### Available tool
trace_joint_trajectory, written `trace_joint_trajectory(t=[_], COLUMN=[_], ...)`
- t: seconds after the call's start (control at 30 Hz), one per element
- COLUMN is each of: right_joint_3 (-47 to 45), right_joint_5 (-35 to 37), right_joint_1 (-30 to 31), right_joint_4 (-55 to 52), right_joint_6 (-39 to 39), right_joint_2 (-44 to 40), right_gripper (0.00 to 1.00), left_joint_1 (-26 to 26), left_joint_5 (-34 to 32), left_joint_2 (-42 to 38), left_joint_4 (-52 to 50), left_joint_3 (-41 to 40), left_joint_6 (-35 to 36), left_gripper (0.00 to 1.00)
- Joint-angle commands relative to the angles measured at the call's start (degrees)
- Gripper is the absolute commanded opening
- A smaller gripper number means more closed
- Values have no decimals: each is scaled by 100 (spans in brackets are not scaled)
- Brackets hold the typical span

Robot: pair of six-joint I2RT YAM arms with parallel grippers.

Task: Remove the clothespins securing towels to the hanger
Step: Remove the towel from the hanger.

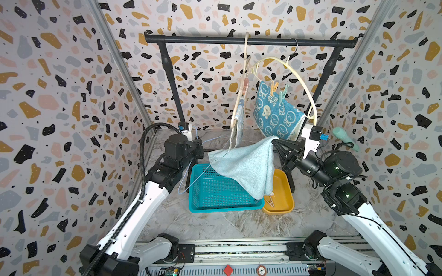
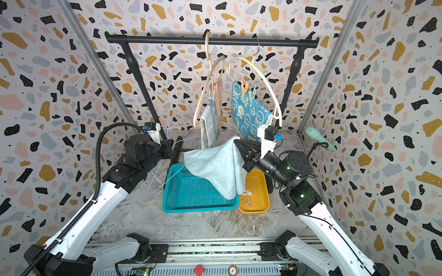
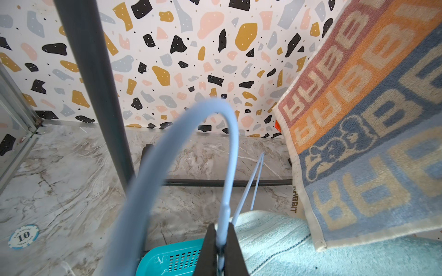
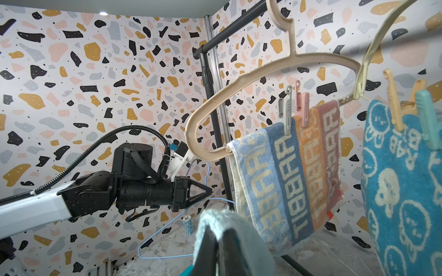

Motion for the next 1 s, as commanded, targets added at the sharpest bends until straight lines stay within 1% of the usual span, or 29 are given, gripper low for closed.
trace_joint_trajectory(t=[0.0,0.37,0.63,0.97], right_joint_3=[335,780,917,938], right_joint_5=[-121,-308,-443,-872], right_joint_1=[-11,-17,-9,-7], right_joint_4=[101,-37,-108,-45], right_joint_6=[-14,-108,-113,-12], right_joint_2=[-42,48,116,203], right_gripper=[0,0,0,0], left_joint_1=[32,30,33,36], left_joint_5=[-100,-223,-317,-60], left_joint_2=[-120,-184,-298,-549], left_joint_4=[86,102,11,-412], left_joint_3=[-59,-75,-43,221], left_joint_6=[104,168,262,421], left_gripper=[0,0,0,0])
